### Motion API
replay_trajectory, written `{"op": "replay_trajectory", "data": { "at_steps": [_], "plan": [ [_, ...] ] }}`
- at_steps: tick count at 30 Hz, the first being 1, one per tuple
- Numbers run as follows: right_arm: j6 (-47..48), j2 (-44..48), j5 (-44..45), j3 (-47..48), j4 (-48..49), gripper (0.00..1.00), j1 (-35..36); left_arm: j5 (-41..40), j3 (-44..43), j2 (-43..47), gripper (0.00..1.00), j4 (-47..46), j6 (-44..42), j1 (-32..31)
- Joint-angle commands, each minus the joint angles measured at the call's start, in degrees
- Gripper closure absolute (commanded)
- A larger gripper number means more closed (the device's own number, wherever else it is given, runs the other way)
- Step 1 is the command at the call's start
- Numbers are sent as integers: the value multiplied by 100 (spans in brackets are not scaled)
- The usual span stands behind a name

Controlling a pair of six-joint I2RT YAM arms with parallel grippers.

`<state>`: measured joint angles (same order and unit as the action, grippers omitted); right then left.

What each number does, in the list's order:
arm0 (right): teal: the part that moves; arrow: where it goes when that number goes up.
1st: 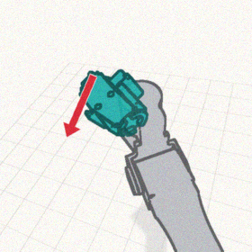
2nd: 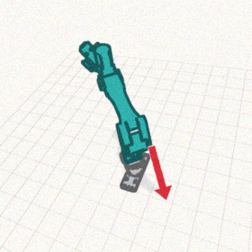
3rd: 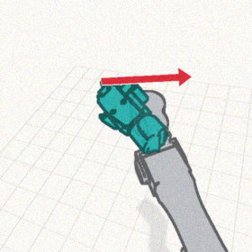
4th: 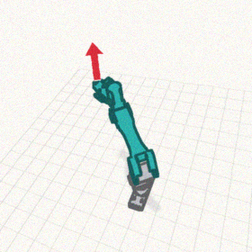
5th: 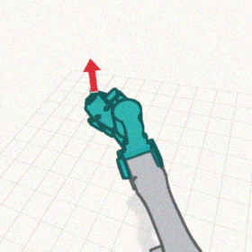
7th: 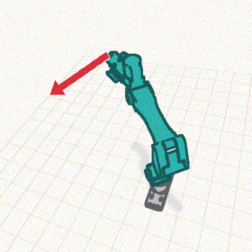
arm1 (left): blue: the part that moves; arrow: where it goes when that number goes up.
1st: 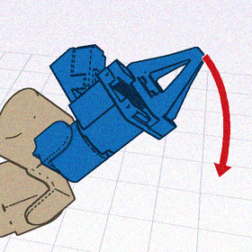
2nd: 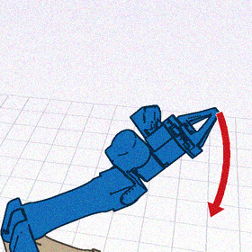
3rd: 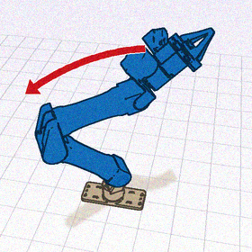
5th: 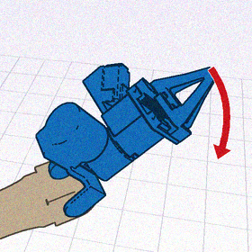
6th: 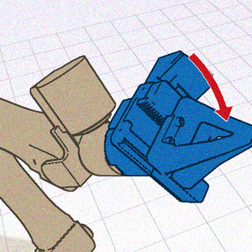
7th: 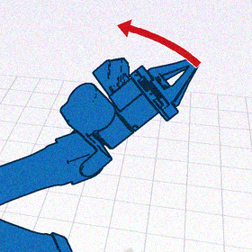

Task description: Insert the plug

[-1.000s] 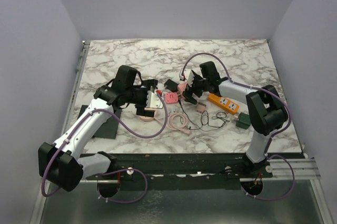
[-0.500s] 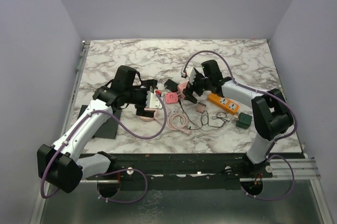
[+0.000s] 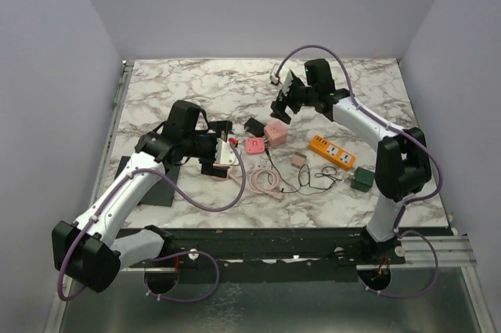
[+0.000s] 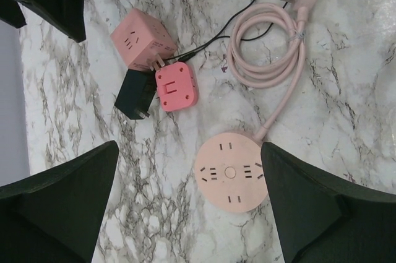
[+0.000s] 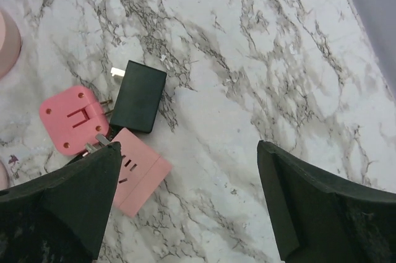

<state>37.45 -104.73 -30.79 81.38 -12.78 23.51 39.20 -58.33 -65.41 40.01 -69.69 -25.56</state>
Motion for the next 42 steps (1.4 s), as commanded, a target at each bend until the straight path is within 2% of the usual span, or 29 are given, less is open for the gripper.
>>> {"op": "replay_trajectory", "data": {
  "at_steps": [1, 3, 6, 8, 11, 15, 19, 30, 37, 40, 41, 42],
  "plan": [
    [-722, -378, -16, -104, 339, 12, 6, 225, 166, 170, 1, 112, -81, 13],
    [-735, -632, 142, 53, 163, 27, 13, 228, 200, 205, 1, 112, -84, 11],
    [-858, -817, 288, -23, 310, 61, 7, 242, 218, 206, 1, 113, -99, 12],
    [-986, -840, 421, -133, 588, 73, 9, 254, 200, 200, 1, 112, -81, 8],
    [-1167, -952, 767, -125, 806, 78, 6, 264, 197, 211, 1, 112, -71, 4],
    [-1201, -1054, 950, -43, 682, 80, 13, 243, 214, 267, 1, 112, -63, 12],
    [-1130, -848, 1049, -318, 567, 88, 8, 211, 240, 333, 1, 113, -62, 7],
    [-1196, 184, 1124, -1624, 600, 88, 5, 256, 244, 353, 1, 112, -131, 9],
    [-1195, 733, 1191, -1938, 238, 85, 7, 272, 304, 439, 1, 112, -168, 5],
    [-1177, 1173, 1380, -2266, 566, 68, 13, 287, 334, 450, 1, 112, -168, 7],
    [-1159, 1264, 1265, -2320, 645, 59, 9, 302, 345, 450, 1, 115, -167, 7],
    [-1138, 1306, 1067, -2302, 634, 44, 9, 306, 352, 443, 1, 115, -163, 7]
  ]
}}
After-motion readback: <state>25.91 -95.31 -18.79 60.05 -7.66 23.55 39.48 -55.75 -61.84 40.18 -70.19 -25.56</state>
